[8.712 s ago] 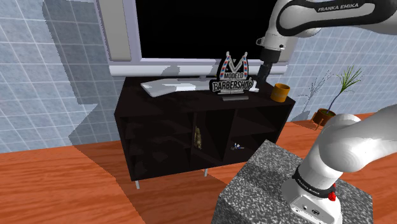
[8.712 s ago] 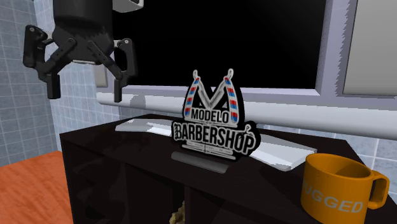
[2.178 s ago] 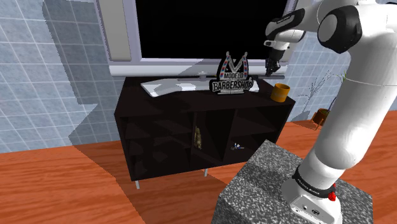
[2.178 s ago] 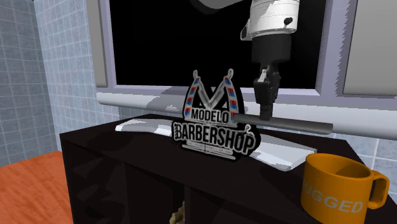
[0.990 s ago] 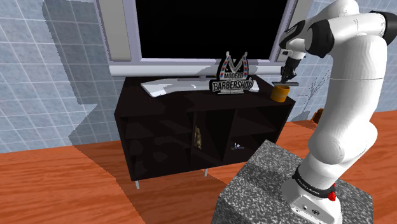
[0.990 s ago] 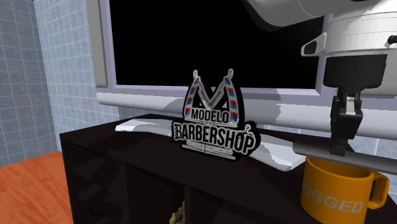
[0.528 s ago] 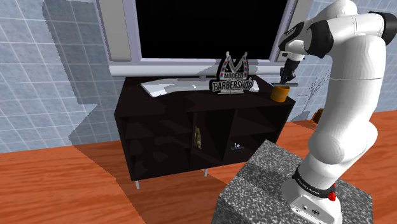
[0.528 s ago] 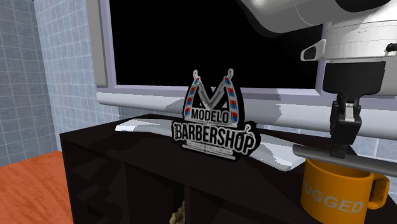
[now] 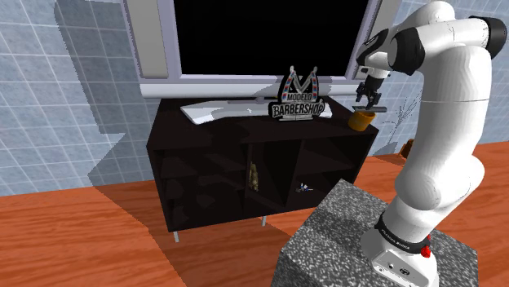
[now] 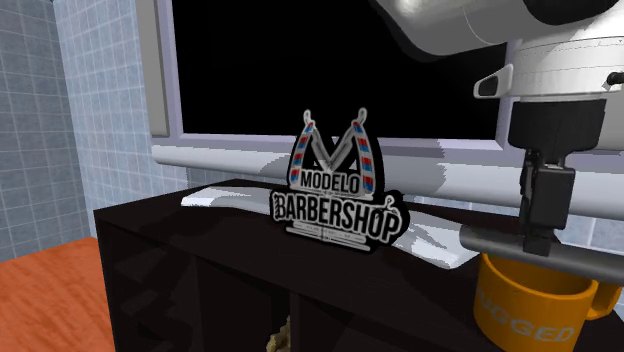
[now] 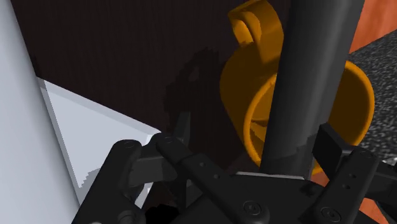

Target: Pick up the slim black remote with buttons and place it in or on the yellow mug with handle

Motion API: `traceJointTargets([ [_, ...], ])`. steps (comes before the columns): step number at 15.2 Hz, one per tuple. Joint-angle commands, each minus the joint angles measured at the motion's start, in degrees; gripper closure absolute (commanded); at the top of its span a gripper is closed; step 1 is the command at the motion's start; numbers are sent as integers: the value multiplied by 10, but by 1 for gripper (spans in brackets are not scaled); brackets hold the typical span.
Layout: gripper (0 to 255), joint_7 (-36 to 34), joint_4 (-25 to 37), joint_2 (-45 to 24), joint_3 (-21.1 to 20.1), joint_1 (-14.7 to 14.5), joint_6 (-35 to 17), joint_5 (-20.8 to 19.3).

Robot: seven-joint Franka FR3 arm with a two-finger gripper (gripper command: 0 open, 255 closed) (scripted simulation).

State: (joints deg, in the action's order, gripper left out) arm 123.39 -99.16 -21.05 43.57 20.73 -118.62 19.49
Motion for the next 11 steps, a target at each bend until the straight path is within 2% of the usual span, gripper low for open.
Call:
traceJointTargets([
  [1,0,-2,-12,4,2,-4,3,-6],
  [5,0,-19,27,33,14,-11,62,-32],
  [11,0,-19,27,33,14,-11,62,-32],
])
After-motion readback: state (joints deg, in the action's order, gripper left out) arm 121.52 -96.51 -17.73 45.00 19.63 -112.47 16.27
